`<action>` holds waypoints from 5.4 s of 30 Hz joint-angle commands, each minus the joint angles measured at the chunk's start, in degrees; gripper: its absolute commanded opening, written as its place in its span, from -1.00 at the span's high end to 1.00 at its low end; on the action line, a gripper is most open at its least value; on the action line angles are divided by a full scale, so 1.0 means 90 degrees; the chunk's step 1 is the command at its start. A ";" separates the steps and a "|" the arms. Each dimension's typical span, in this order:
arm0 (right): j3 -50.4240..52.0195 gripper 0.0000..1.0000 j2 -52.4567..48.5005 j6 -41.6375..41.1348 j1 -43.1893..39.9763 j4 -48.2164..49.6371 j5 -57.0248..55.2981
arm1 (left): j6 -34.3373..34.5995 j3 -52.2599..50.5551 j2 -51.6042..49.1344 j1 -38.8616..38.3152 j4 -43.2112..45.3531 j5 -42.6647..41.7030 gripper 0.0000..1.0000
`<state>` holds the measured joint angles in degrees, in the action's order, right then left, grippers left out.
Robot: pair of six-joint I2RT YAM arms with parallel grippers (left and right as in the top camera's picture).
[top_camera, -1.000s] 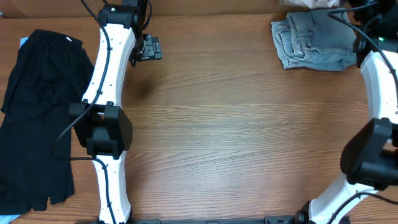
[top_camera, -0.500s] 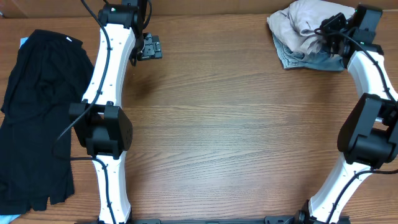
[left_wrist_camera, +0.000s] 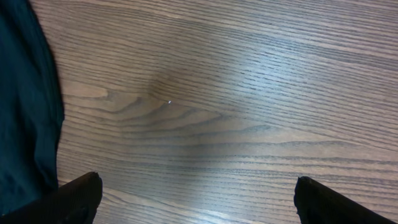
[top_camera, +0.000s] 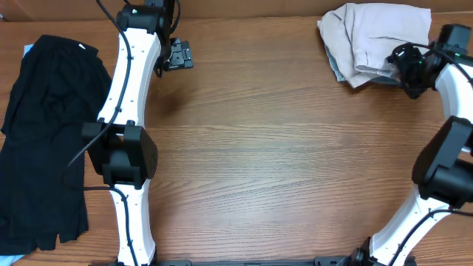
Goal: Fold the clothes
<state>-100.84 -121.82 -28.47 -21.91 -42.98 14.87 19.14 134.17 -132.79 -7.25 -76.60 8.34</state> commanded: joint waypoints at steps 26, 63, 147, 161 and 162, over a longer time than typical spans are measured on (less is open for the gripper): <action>-0.0138 -1.00 0.1661 0.3050 0.0959 0.2579 -0.1299 | -0.0100 -0.0046 -0.0080 0.0010 0.0170 -0.0100 -0.99; -0.0138 -1.00 -0.0352 0.3393 0.1088 0.3558 -0.1868 | -0.0080 -0.0046 -0.0083 0.0010 0.0257 -0.0270 -1.00; 1.1154 -1.00 1.3522 0.2805 0.2528 0.4403 -0.0177 | -0.0078 -0.0046 -0.0083 0.0010 0.0257 -0.0267 -1.00; 1.1154 -1.00 1.3517 0.2805 0.2531 0.4403 -0.0189 | -0.0078 -0.0046 -0.0083 0.0010 0.0257 -0.0267 -1.00; 1.1154 -1.00 1.3517 0.2805 0.2531 0.4403 -0.0189 | -0.0080 -0.0046 -0.0083 0.0010 0.0257 -0.0267 -1.00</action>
<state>-1.04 -0.84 -2.98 0.49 -3.79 13.13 19.14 134.17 -132.79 -7.25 -74.30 6.17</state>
